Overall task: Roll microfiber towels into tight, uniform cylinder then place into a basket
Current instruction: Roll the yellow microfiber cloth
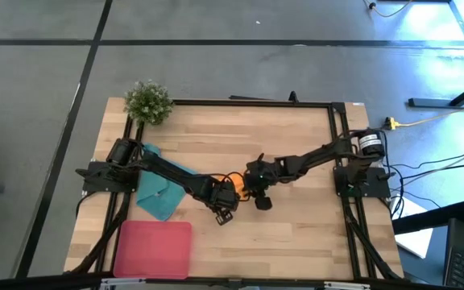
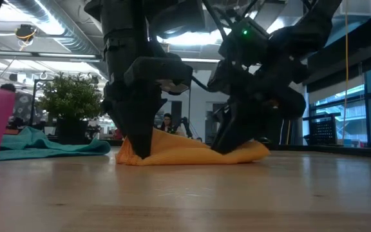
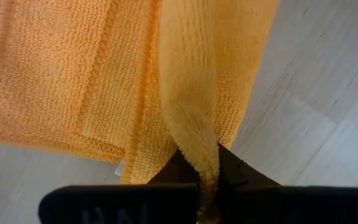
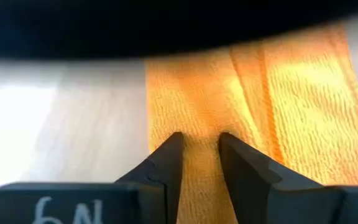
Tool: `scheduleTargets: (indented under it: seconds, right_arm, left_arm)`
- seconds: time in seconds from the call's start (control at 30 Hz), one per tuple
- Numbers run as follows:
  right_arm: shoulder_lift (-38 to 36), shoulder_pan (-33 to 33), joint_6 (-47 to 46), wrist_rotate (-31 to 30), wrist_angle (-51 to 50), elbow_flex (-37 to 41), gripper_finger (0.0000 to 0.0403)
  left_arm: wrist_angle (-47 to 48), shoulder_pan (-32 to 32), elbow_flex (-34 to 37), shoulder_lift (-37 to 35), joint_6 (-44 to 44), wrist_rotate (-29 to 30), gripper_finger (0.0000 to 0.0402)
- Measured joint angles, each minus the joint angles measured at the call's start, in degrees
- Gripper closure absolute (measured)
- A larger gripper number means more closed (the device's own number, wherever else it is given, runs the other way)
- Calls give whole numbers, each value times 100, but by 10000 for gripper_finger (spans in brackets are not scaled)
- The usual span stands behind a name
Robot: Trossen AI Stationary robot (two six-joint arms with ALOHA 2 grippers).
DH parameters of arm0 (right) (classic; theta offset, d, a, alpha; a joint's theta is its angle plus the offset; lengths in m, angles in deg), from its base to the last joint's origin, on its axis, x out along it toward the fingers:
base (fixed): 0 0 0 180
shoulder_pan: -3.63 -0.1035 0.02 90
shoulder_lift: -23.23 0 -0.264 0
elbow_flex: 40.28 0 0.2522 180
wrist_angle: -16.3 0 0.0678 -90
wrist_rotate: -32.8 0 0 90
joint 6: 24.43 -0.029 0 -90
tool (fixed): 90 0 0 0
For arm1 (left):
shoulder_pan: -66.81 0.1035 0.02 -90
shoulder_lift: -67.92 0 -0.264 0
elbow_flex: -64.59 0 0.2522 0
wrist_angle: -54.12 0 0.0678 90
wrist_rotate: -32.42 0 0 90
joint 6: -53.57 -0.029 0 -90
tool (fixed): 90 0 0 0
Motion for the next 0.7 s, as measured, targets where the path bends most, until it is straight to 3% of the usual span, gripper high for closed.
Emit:
scheduleTargets:
  seconds: [0.23, 0.53, 0.7]
  right_arm:
    - [91, 8, 2, 23, 74, -4, 292]
    - [105, 13, -17, 75, 175, 4, 292]
    - [112, 13, -22, 75, 195, 2, 292]
  left_arm:
    - [-1, -10, 0, 0, -6, 10, 397]
    - [55, 99, -2, 4, -70, -63, 332]
    - [567, 290, -56, -159, -89, -34, 320]
